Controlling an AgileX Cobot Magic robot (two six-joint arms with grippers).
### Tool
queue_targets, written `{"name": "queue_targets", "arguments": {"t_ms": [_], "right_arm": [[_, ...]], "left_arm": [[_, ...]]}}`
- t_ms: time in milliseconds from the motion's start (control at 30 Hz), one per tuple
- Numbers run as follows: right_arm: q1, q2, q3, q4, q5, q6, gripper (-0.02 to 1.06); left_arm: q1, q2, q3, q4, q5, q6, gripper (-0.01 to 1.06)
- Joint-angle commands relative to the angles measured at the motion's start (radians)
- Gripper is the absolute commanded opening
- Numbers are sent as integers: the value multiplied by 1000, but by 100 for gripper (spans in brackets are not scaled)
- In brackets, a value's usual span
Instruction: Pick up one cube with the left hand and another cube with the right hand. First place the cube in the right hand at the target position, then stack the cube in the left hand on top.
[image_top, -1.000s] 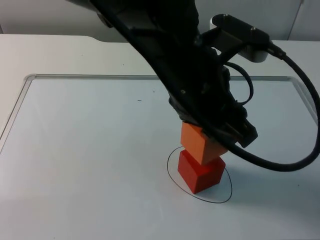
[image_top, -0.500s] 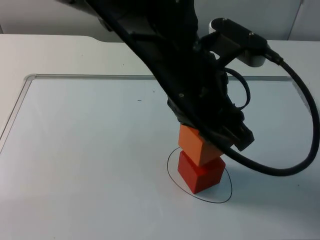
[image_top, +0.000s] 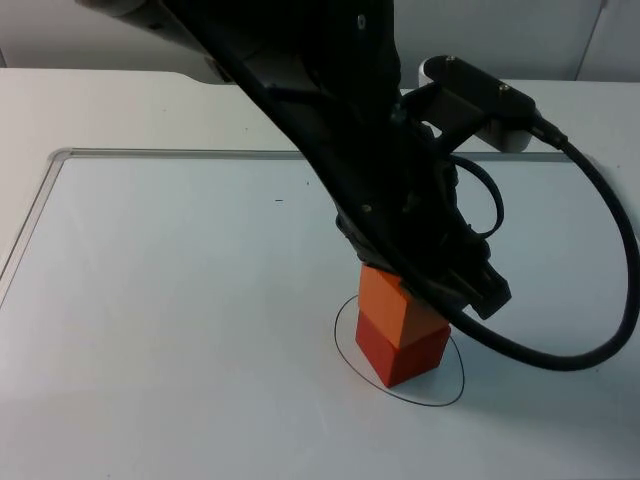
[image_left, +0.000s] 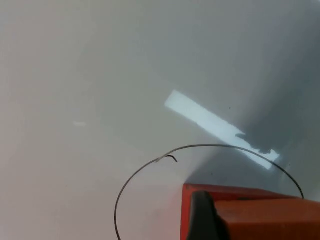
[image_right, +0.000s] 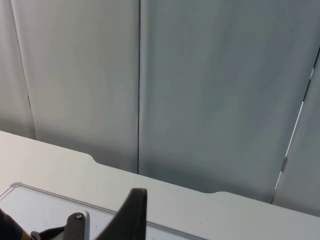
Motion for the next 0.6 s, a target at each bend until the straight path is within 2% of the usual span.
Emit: {"name": "queue_targets", "arguments": {"t_ms": [0,233,300,367,400,433,467,533,567], "right_arm": [[4,-3,4,-8,-2,1,105],[4,-3,4,-8,-2,1,105],[4,-3,4,-7,3,1,105],[4,-3,4,-7,3,1,105],[4,-3,4,-7,3,1,105],[4,-3,4,-7,3,1,105],[4,-3,4,-7,3,1,105],[4,-3,4,-7,3,-4,105],[4,-3,4,-7,3,-4,105]], "left_arm": [[-7,5,2,-4,-5,-8,5],[-7,5,2,0,-3,-8,6],[-7,5,2,3,-3,-8,16],[-7,5,2,3,-1,-8,37],[-7,5,2,3,-1,-8,37],[-7,5,2,3,-1,-8,41],[-7,5,2,3,2,-8,55],[-7,5,2,-1,5,-8,69],[-7,5,2,-1,5,-8,69]]}}
